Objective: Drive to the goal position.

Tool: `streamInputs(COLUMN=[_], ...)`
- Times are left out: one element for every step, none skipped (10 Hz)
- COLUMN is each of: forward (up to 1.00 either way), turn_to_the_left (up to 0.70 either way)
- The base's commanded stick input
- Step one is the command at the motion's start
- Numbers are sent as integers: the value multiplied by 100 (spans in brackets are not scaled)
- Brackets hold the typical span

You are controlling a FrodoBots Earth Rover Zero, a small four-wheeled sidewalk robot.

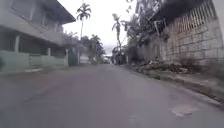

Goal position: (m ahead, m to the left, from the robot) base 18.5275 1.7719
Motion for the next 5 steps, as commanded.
streamInputs(forward=[100,100,100,100,100], turn_to_the_left=[0,0,0,0,0])
